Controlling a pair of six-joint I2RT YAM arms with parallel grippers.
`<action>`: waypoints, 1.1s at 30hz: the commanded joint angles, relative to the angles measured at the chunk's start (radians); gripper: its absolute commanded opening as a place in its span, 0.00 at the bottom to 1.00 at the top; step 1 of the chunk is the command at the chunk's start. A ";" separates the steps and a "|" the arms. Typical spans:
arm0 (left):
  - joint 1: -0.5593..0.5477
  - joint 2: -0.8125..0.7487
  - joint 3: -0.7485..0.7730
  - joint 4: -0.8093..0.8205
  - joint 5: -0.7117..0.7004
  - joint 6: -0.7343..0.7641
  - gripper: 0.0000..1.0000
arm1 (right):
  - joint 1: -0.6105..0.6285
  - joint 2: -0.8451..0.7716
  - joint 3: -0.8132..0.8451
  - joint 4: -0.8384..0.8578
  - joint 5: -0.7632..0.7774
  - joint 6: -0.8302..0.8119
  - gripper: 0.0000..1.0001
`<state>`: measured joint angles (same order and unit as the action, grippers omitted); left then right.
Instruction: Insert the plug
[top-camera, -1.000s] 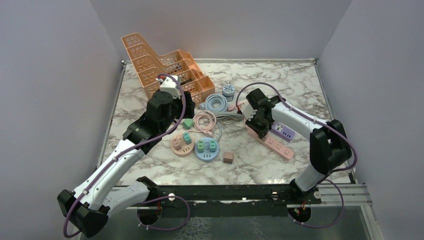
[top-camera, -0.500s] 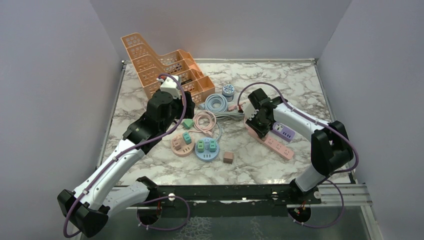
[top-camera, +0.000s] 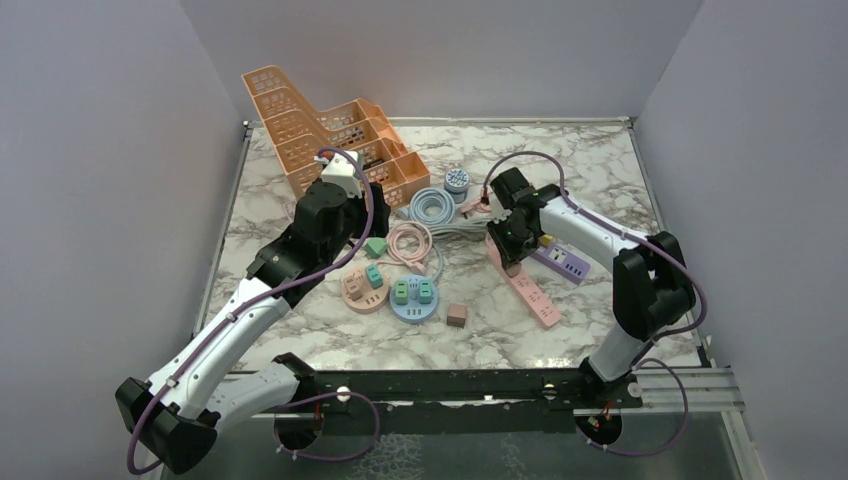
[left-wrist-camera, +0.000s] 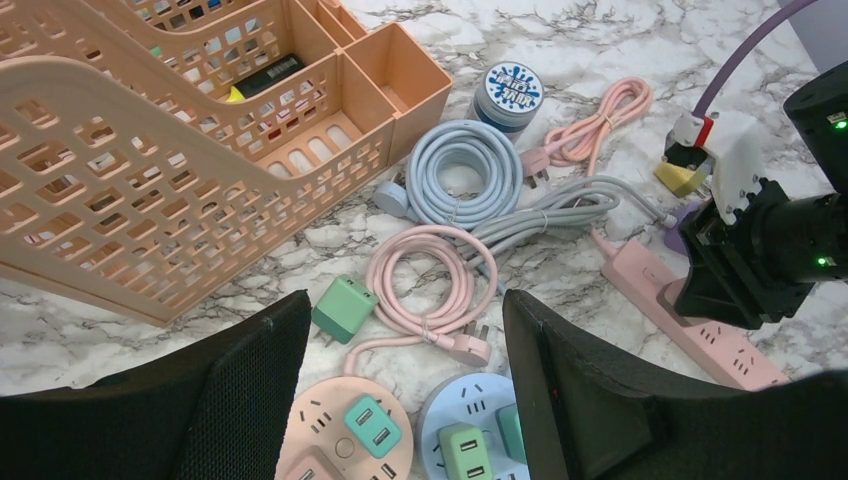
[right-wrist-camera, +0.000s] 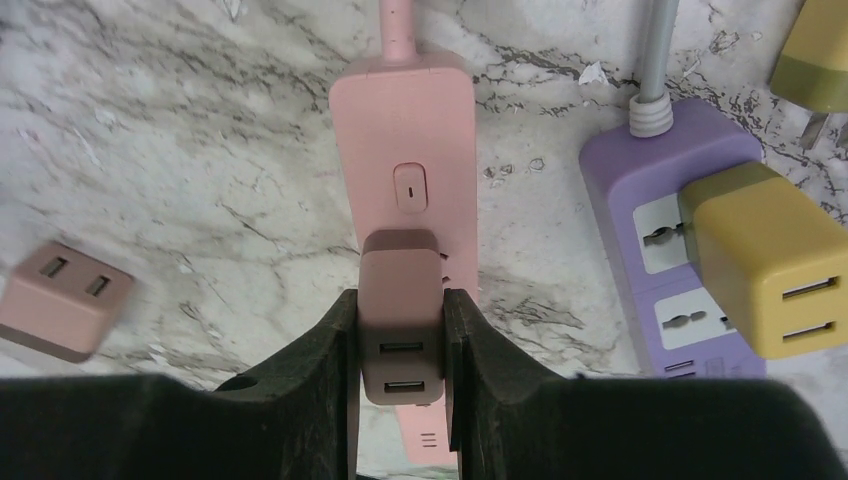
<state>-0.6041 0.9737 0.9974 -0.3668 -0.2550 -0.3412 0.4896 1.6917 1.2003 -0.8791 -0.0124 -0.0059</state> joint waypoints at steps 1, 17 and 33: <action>-0.002 0.002 -0.002 0.037 -0.008 0.005 0.73 | 0.025 0.074 0.040 0.340 -0.013 0.291 0.01; -0.002 -0.004 -0.005 0.042 -0.002 0.010 0.73 | 0.031 -0.035 0.117 0.274 0.045 0.414 0.57; -0.003 0.010 0.037 0.050 -0.018 0.016 0.73 | 0.216 -0.184 0.055 0.145 -0.039 0.455 0.59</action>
<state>-0.6044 0.9768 0.9981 -0.3450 -0.2546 -0.3340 0.5911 1.5299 1.2755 -0.6777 -0.0128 0.4145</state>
